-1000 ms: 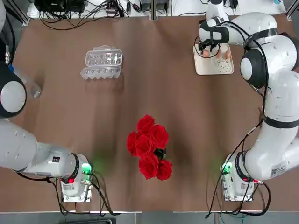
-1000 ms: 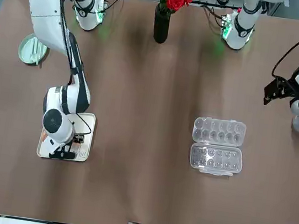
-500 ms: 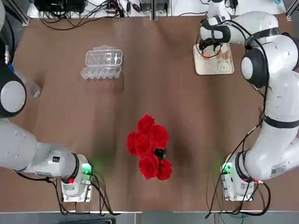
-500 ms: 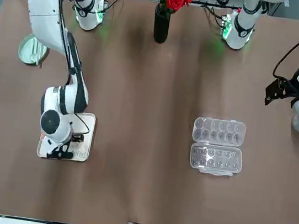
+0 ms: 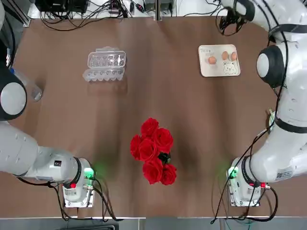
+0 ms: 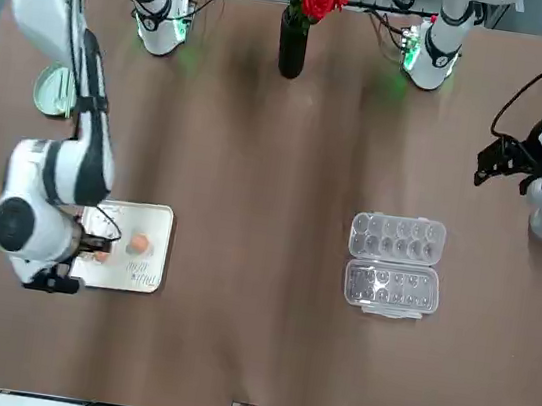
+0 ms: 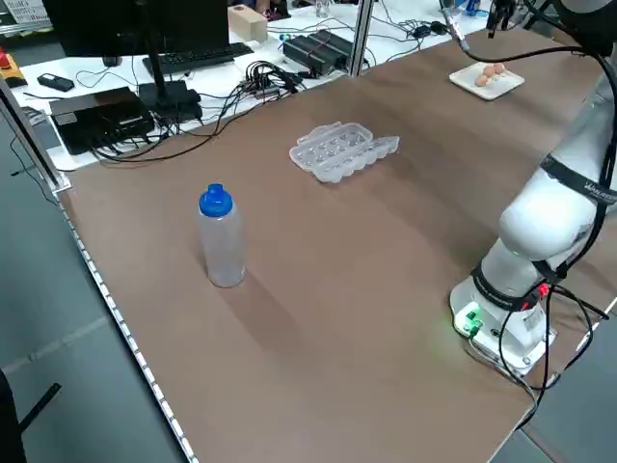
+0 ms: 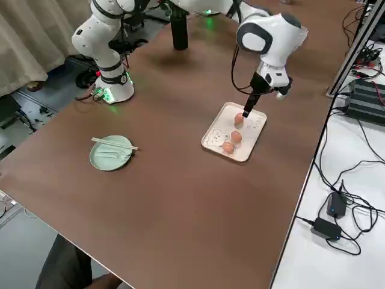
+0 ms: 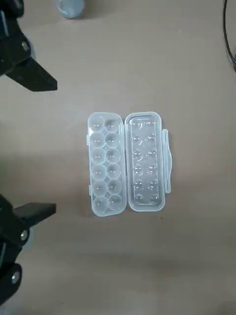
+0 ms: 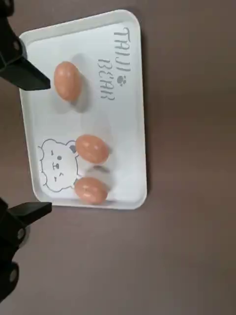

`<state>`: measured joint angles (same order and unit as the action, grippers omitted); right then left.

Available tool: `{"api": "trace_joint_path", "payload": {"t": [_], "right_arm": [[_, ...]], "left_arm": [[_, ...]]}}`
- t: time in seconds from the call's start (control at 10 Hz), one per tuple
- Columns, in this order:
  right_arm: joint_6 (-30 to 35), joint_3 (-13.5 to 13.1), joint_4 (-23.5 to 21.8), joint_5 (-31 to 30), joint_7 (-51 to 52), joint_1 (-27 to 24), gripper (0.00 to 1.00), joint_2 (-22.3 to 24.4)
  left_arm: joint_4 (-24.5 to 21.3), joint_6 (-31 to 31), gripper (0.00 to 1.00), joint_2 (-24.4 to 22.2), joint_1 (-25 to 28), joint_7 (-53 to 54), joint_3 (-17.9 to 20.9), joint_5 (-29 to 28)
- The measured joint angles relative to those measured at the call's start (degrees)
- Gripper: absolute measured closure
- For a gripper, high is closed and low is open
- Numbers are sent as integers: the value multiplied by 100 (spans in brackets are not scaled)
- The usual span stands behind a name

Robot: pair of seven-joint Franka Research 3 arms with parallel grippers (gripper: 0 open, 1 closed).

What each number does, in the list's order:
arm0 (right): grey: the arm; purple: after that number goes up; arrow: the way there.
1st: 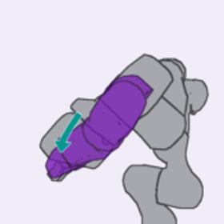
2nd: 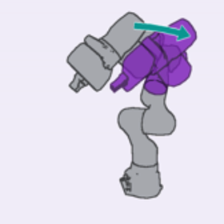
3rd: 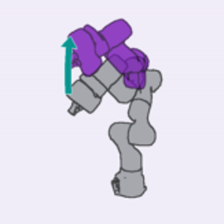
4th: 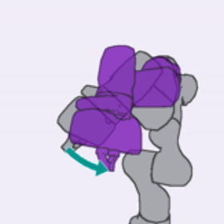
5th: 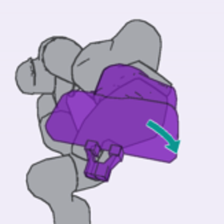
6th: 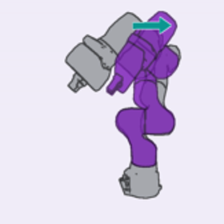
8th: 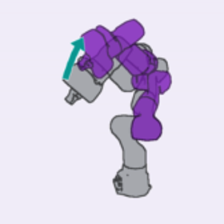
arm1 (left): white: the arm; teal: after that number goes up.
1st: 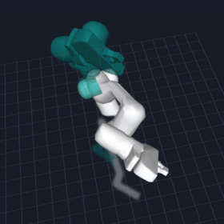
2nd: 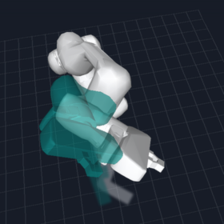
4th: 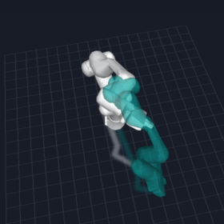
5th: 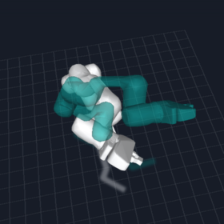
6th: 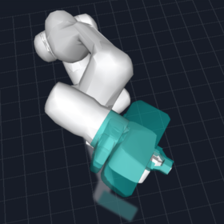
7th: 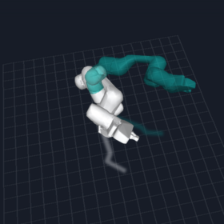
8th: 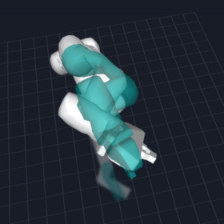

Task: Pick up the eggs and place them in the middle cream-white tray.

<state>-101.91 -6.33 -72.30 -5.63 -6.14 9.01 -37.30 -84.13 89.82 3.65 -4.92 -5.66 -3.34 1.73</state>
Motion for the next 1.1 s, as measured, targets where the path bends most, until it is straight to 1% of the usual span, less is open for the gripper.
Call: {"api": "trace_joint_path", "payload": {"t": [0.1,0.3,0.5,0.8,1.0,1.1], "right_arm": [[176,-1,65,0,9,-153,0,247],[491,-10,-52,4,398,-432,0,929],[547,-104,-527,9,744,-608,0,1693],[574,-199,-1169,155,835,-704,0,2694],[587,-166,-1550,397,858,-709,0,3145],[581,-166,-1609,589,857,-723,0,3291]], "left_arm": [[1,0,0,0,4,1,1,14],[1,-1,0,0,6,0,0,70],[1,-1,0,0,9,-1,1,70],[2,-1,0,0,16,0,3,70],[2,-1,0,0,25,0,9,70],[3,-1,0,0,26,0,13,70]]}}
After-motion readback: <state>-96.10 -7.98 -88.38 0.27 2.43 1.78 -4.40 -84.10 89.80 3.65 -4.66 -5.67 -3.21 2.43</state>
